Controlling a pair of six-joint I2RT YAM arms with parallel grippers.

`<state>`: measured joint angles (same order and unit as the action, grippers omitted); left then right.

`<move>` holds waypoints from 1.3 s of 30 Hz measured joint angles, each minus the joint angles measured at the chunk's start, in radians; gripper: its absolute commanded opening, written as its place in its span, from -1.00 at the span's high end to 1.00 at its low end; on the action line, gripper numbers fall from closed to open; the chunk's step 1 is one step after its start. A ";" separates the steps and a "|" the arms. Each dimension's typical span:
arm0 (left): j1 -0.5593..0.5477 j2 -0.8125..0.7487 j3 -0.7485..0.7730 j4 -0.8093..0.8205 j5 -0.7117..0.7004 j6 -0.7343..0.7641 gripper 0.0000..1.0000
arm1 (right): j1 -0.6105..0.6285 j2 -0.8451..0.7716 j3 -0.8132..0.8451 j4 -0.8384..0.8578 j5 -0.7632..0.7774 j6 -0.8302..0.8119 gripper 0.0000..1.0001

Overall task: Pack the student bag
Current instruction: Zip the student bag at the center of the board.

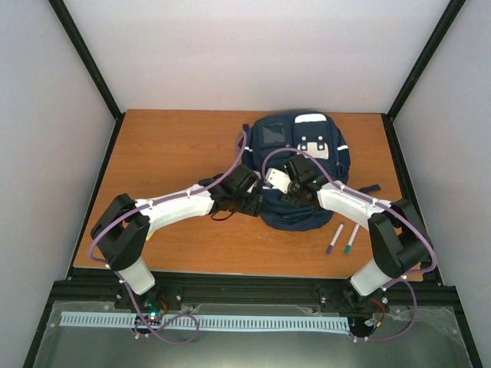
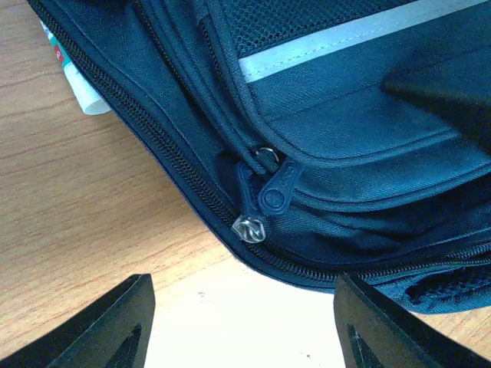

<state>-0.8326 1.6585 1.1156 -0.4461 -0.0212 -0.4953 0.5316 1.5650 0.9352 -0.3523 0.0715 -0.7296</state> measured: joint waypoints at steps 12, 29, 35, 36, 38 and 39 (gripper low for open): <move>0.013 0.001 -0.002 0.005 -0.014 -0.021 -0.26 | 0.047 -0.073 0.058 -0.052 -0.050 -0.032 -0.65; 0.080 -0.048 -0.089 0.050 0.054 -0.101 -0.15 | 0.106 0.019 -0.007 0.041 0.195 -0.022 0.65; 0.080 -0.053 -0.088 0.072 0.124 -0.063 0.01 | 0.103 -0.054 -0.007 0.058 0.197 0.003 0.86; 0.080 -0.053 -0.088 0.074 0.129 -0.060 0.02 | 0.103 -0.069 -0.007 0.058 0.196 0.006 0.88; 0.080 -0.053 -0.086 0.079 0.137 -0.059 0.03 | 0.103 -0.095 -0.007 0.058 0.192 0.014 0.89; 0.080 -0.053 -0.086 0.082 0.140 -0.059 0.03 | 0.102 -0.107 -0.007 0.059 0.189 0.017 0.90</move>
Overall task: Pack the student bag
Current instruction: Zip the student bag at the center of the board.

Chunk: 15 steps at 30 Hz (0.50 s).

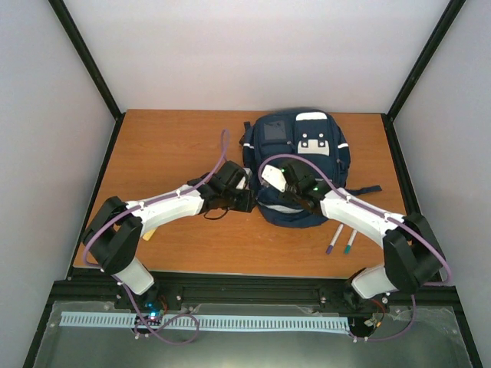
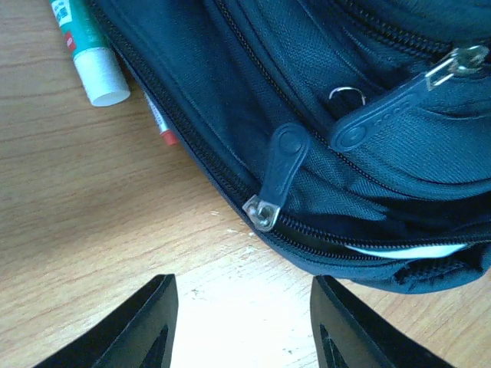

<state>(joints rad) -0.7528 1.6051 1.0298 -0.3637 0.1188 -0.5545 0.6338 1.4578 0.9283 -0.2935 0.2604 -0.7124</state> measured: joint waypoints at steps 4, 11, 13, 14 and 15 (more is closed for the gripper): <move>0.000 0.000 0.009 0.015 0.006 -0.002 0.02 | -0.003 -0.034 0.000 0.006 -0.007 0.008 0.90; 0.000 0.023 0.038 0.035 -0.004 -0.002 0.01 | -0.011 -0.042 0.000 0.007 -0.020 0.023 0.90; 0.000 0.036 0.045 0.038 -0.018 -0.003 0.00 | -0.013 -0.045 -0.001 0.007 -0.026 0.024 0.90; 0.000 0.043 0.049 0.039 -0.023 -0.005 -0.03 | -0.014 -0.047 -0.001 0.009 -0.029 0.025 0.90; 0.000 0.051 0.052 0.041 -0.026 -0.006 -0.07 | -0.014 -0.049 -0.001 0.010 -0.030 0.026 0.90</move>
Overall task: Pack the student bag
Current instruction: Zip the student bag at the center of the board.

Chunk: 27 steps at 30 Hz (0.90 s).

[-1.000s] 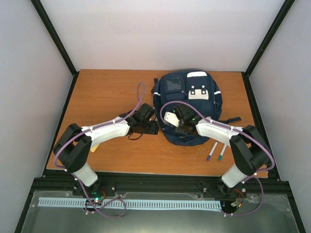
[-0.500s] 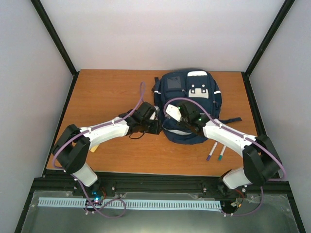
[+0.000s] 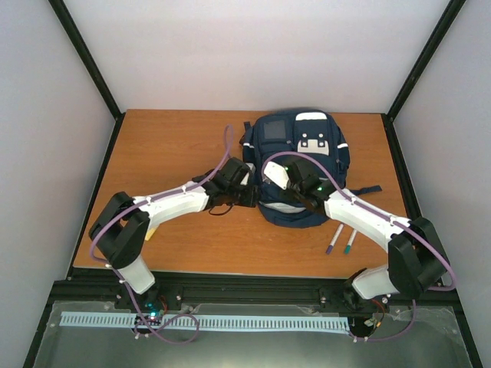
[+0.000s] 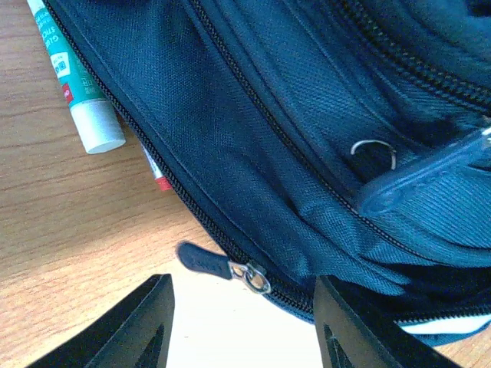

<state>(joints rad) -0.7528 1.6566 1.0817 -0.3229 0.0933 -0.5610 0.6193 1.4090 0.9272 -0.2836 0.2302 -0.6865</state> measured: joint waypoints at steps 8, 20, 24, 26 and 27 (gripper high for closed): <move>0.000 -0.053 -0.119 0.153 0.003 0.016 -0.40 | -0.010 -0.001 -0.001 0.004 -0.018 0.011 0.90; 0.066 -0.037 -0.404 0.618 0.182 0.136 -0.45 | -0.019 -0.002 -0.005 0.003 -0.046 0.028 0.90; 0.078 0.021 -0.379 0.684 0.262 0.174 -0.37 | -0.022 -0.002 -0.005 0.003 -0.051 0.031 0.90; 0.078 0.058 -0.342 0.697 0.309 0.194 -0.30 | -0.024 -0.002 -0.005 0.003 -0.054 0.031 0.90; 0.078 0.076 -0.323 0.698 0.328 0.203 -0.25 | -0.024 -0.002 -0.005 0.003 -0.055 0.031 0.90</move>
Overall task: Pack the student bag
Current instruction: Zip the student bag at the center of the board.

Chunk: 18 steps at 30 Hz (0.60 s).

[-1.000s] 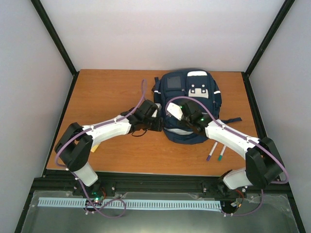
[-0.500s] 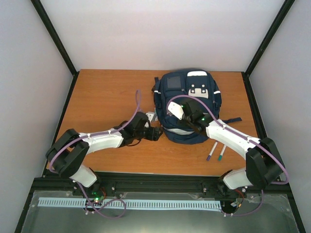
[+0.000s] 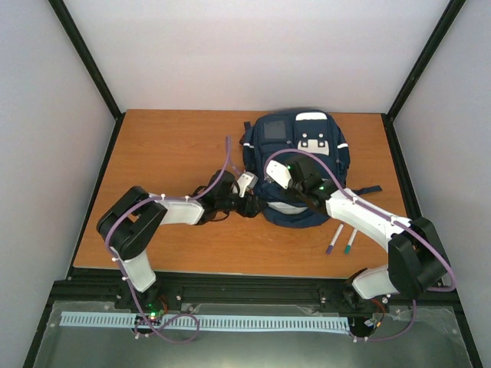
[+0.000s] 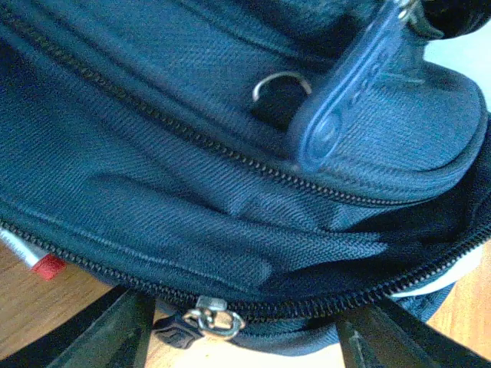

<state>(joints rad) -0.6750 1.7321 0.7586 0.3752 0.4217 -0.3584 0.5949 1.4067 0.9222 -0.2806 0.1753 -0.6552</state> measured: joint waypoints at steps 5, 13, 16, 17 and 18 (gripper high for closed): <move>0.002 0.024 0.028 0.006 0.053 0.026 0.03 | -0.006 0.000 0.000 0.000 -0.003 0.002 0.89; 0.003 0.013 -0.016 0.043 0.073 0.024 0.44 | -0.011 0.000 -0.007 0.000 -0.011 0.002 0.89; 0.003 0.011 -0.034 0.055 0.074 0.021 0.54 | -0.011 0.000 -0.008 0.000 -0.014 0.002 0.89; 0.003 0.009 -0.037 0.056 0.073 0.020 0.57 | -0.011 0.000 -0.008 0.000 -0.014 0.002 0.89; 0.003 0.006 -0.040 0.057 0.072 0.019 0.60 | -0.011 0.000 -0.008 0.000 -0.014 0.002 0.89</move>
<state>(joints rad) -0.6720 1.7386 0.7189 0.4320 0.4942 -0.3389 0.5835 1.4067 0.9138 -0.2802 0.1608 -0.6529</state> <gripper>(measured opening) 0.239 0.055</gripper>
